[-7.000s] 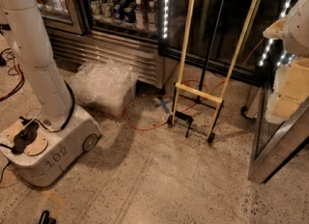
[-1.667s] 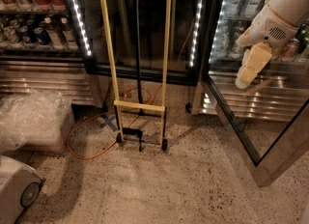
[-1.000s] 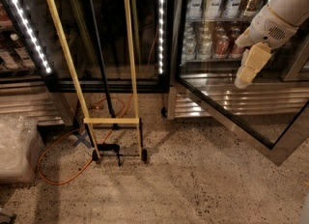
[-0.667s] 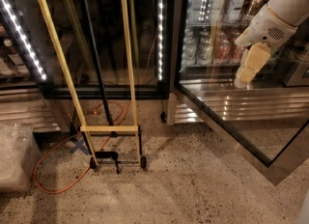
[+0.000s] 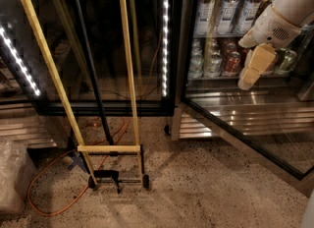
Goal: Close left fridge door
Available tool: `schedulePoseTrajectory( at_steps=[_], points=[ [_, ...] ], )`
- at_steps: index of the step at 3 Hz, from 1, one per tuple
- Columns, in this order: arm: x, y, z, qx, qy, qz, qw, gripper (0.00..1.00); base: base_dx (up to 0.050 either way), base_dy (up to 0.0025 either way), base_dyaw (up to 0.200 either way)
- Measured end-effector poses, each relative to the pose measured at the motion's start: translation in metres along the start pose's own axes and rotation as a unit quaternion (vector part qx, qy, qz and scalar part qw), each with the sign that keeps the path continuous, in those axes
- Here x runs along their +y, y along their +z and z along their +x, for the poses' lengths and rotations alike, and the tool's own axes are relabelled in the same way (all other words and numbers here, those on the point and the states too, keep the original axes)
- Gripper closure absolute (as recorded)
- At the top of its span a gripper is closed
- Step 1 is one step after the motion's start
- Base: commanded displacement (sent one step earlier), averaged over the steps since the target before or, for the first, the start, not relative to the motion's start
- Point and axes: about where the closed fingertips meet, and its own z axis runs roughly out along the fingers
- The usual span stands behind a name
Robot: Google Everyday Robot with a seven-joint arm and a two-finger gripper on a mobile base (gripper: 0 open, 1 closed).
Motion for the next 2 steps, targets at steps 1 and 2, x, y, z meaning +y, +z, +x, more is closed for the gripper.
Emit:
schedulePoseTrajectory(
  at_steps=[1,2],
  points=[
    [0.0000,0.0000,0.0000,0.000,0.000,0.000,1.0000,0.00,0.050,0.00000,0.000],
    [0.0000,0.0000,0.0000,0.000,0.000,0.000,1.0000,0.00,0.050,-0.00001,0.000]
  ],
)
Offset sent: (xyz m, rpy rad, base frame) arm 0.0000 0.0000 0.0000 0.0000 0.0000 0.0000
